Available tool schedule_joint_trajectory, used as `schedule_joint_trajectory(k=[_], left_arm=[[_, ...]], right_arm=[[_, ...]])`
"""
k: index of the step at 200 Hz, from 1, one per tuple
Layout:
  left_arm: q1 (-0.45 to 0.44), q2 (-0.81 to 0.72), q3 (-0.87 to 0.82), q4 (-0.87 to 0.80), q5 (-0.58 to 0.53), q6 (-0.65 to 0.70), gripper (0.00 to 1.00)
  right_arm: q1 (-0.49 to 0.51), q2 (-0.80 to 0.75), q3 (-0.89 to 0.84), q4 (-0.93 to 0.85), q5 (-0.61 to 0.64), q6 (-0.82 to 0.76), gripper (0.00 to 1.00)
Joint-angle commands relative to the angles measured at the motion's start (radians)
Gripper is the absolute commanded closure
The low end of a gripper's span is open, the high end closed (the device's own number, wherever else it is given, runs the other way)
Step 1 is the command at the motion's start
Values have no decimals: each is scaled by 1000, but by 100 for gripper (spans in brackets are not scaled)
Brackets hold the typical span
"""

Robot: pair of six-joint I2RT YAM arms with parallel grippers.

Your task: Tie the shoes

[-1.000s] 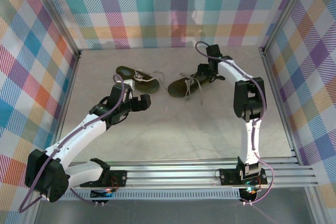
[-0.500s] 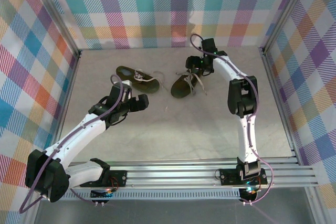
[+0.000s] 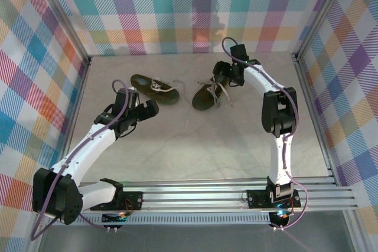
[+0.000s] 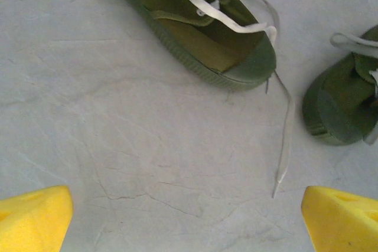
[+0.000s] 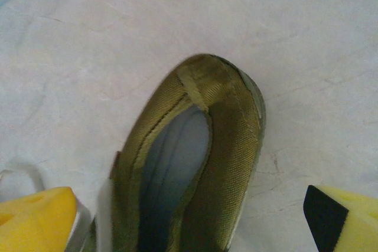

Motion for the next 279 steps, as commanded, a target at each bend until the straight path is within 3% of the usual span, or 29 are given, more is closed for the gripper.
schedule_joint_trajectory(k=[1,28,80,93,113,129,170,218,279], left_arm=[[30,-31,7,-24,19,-31,1],[38,-37,-1,-36,13,-26,1],[50,-10,2,-33,14,-30,1],[58,4,10,-32,6,-37,1],[71,44,36,-24,-20,-56,1],[83,92,68,-11,-51,-88,4],[135,308,197,51,-103,-172,18],[196,596,420,64,-134,-254,30],[230,835,635,88,-73,-284,32]], right_arm=[[-6,50,38,16,-59,54,1],[-6,94,45,110,-200,56,1],[-4,252,180,336,-656,50,1],[-5,275,221,344,-709,35,1],[-4,231,225,252,-581,-51,1],[-6,119,135,230,-386,-91,1],[25,-308,-346,378,-58,-99,1],[124,-698,-744,419,71,-51,1],[156,-1052,-978,311,105,-51,1]])
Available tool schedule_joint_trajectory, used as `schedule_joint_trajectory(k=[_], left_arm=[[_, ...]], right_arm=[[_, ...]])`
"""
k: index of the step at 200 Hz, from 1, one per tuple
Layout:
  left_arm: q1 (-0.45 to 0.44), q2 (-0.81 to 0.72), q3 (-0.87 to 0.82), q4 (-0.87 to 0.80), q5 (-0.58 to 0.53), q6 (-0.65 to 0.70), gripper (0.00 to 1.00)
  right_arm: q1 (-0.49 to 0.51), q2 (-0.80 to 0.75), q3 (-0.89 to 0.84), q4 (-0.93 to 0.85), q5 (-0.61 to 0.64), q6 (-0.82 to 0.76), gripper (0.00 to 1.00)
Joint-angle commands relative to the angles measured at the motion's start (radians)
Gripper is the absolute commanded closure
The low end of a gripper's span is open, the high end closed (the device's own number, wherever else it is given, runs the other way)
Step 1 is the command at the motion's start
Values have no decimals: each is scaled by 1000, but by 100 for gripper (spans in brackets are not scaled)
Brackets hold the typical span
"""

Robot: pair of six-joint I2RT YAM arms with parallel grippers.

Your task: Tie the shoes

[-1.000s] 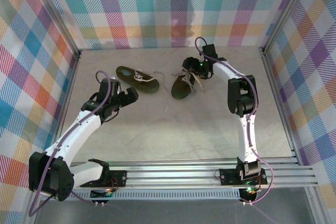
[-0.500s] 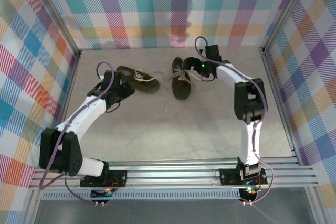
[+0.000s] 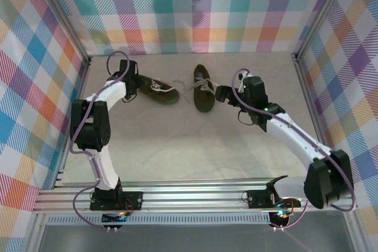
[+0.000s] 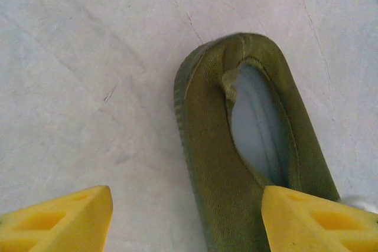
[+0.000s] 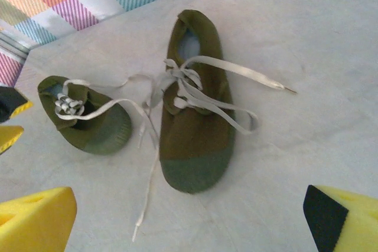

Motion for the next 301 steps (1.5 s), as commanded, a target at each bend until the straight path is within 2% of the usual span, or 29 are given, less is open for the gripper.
schedule_joint_trajectory(k=[1,46,76,94,142,183,214,243,274,301], left_arm=[[6,52,70,6,19,-36,32],[7,184,175,23,82,-56,29],[7,253,225,-12,82,-72,33],[7,273,238,-18,82,-64,45],[14,181,224,-44,55,67,100],[36,-31,87,20,68,208,100],[40,-273,-120,194,213,293,100],[15,-485,-227,197,334,370,100],[-120,-660,-199,45,302,486,100],[-307,-676,-58,-128,244,537,100]], right_arm=[[2,-106,-48,-46,51,6,1],[2,-201,-119,-84,78,1,1],[2,-236,-133,-97,78,15,1],[2,-257,-129,-116,82,13,1],[2,-309,-139,-143,85,3,1],[2,-369,-172,-138,109,-39,1],[2,-450,-237,-57,111,-75,1],[0,-488,-267,-33,64,-129,1],[0,-527,-261,-82,131,-141,1],[0,-548,-222,-189,342,-81,1]])
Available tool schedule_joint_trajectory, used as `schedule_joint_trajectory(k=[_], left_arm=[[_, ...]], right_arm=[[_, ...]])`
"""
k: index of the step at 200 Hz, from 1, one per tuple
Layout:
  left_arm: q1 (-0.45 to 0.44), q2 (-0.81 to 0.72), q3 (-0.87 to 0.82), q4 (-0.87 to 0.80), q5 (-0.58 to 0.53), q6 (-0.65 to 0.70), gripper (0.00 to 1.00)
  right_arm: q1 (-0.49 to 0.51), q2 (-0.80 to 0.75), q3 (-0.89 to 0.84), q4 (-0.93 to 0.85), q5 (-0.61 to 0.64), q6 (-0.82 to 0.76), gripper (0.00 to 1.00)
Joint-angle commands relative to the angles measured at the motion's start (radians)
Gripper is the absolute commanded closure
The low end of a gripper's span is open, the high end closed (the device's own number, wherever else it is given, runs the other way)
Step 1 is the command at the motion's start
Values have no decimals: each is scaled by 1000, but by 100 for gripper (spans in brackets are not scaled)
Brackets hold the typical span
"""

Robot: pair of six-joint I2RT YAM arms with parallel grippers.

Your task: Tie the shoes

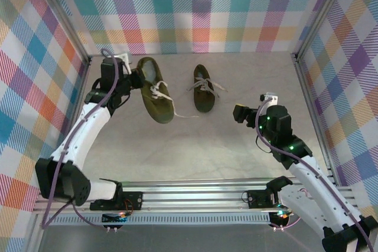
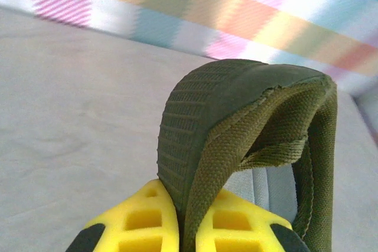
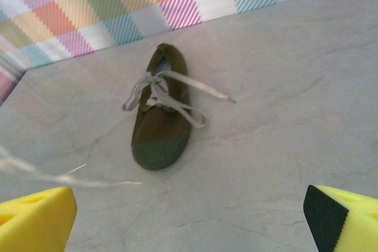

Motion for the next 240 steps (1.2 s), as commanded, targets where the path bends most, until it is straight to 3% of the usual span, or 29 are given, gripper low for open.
schedule_joint_trajectory(k=[1,27,62,80,100,115,154,176,205,240], left_arm=[[-143,-20,131,-123,-7,84,100],[-326,51,284,-206,-87,90,100],[-513,219,556,-288,-102,77,100],[-568,301,705,-336,-106,76,100],[-569,350,787,-394,-146,57,100],[-547,337,724,-407,-179,46,100],[-453,234,290,-272,-157,-17,100],[-415,223,125,-213,-141,-31,100],[-381,227,35,-197,-180,-24,100],[-318,226,-28,-197,-216,-12,100]], right_arm=[[0,-21,41,-92,198,29,1],[-18,-20,80,-195,364,93,1],[-67,-62,75,-212,378,111,1],[-83,-83,69,-213,378,113,1],[-89,-88,67,-212,373,110,1],[-90,-82,67,-212,356,106,1],[-89,-18,91,-224,296,79,1],[-89,24,108,-216,281,125,1],[-89,24,72,-152,208,158,1],[-89,74,45,-107,11,27,1]])
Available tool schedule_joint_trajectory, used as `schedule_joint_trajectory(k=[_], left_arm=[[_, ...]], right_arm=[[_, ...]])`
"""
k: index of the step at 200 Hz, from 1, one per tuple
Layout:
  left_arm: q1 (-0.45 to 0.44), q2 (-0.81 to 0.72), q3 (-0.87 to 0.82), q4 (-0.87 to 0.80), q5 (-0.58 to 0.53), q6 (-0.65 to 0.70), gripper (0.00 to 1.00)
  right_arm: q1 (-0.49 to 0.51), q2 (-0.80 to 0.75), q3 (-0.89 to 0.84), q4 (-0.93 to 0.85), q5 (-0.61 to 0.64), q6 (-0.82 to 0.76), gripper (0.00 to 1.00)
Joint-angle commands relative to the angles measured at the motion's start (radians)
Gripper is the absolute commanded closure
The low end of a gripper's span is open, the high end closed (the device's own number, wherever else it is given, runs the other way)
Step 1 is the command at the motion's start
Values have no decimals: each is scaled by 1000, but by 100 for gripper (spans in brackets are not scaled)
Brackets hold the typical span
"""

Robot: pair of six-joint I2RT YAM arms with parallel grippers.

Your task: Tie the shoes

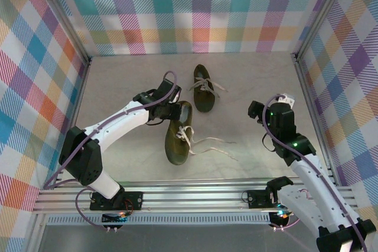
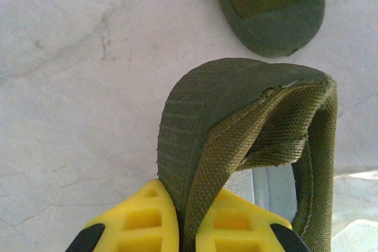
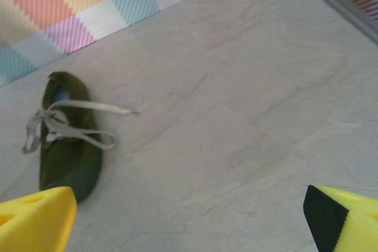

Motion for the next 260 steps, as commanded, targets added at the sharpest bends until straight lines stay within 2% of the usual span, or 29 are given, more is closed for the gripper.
schedule_joint_trajectory(k=[1,6,27,85,113,138,152,186,209,231,245,260], left_arm=[[47,-36,-22,76,-30,-10,100],[55,-33,-28,77,-36,-8,100],[83,-7,-51,84,-56,7,100],[152,83,-80,146,-20,21,100],[184,137,-74,163,-3,20,100],[203,182,-71,171,10,13,100],[212,203,-69,175,14,8,92],[237,212,-75,189,39,-11,64],[246,181,-84,188,32,-21,49],[249,122,-105,186,12,-35,31],[250,75,-123,190,8,-46,24],[250,28,-142,193,-1,-60,23]], right_arm=[[-2,44,-1,38,-167,-73,1],[-2,67,11,20,-195,-71,0],[25,183,54,-44,-275,-50,14],[252,512,209,-307,-257,-78,30],[264,608,227,-340,-317,-97,37],[271,674,252,-336,-362,-131,40],[274,719,277,-354,-365,-144,39],[296,820,326,-393,-367,-161,41],[318,861,341,-413,-376,-165,46],[347,876,336,-425,-404,-174,46],[368,886,334,-442,-407,-173,43],[392,894,326,-432,-411,-169,43]])
